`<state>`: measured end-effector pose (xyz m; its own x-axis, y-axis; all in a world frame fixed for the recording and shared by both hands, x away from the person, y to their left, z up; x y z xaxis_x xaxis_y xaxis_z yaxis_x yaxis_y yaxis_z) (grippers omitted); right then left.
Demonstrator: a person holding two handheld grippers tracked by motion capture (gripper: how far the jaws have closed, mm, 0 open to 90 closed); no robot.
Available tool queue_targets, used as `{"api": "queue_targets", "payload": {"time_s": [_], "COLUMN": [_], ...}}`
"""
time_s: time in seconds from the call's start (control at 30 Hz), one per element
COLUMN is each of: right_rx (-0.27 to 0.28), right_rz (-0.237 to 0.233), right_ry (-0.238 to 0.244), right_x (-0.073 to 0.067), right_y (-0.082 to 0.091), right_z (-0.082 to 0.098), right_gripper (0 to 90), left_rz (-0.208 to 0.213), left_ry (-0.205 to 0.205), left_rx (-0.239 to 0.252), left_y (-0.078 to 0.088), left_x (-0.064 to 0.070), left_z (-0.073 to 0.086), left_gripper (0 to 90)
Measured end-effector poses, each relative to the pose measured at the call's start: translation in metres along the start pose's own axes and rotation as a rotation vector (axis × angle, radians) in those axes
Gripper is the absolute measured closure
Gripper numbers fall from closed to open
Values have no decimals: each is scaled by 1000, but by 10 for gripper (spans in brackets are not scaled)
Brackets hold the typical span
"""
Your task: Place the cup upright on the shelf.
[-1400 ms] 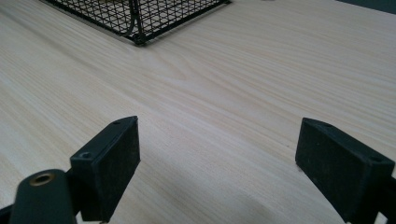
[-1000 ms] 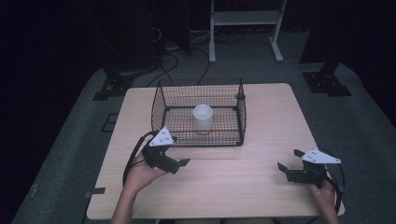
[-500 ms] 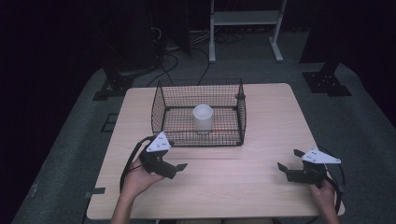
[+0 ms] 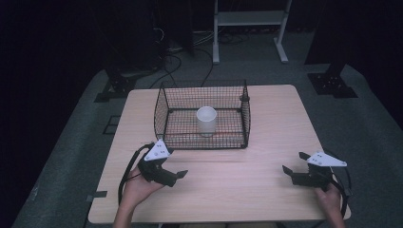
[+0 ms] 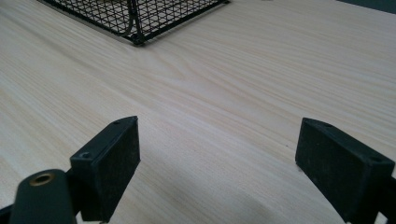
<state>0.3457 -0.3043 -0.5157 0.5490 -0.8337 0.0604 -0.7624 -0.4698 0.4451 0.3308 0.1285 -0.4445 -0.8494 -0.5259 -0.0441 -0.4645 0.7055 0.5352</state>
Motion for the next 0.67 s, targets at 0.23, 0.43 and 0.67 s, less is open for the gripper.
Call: {"api": "queue_targets", "payload": {"time_s": [0.23,0.43,0.67], "right_rx": [1,2,5], "right_rz": [0,0,-1], "right_ry": [1,3,3], "right_x": [0,0,0], "right_y": [0,0,1], "right_z": [0,0,0], "right_gripper": [131,131,131], "left_rz": [-7,-23,-29], "left_ry": [25,51,81], "left_rx": [12,42,32], "left_y": [2,4,6], "left_x": [1,6,9], "left_z": [10,23,40], "left_gripper": [87,87,87]}}
Point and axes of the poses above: each handheld gripper's, and its own axes: y roughly backward along the jaws, z roughly out of its underside, x roughly to its right, the point moved 7 cm from there along -y, roughly forward along the jaws, and after that the axes turned 4 degrees about x, right-handed, at the moved point
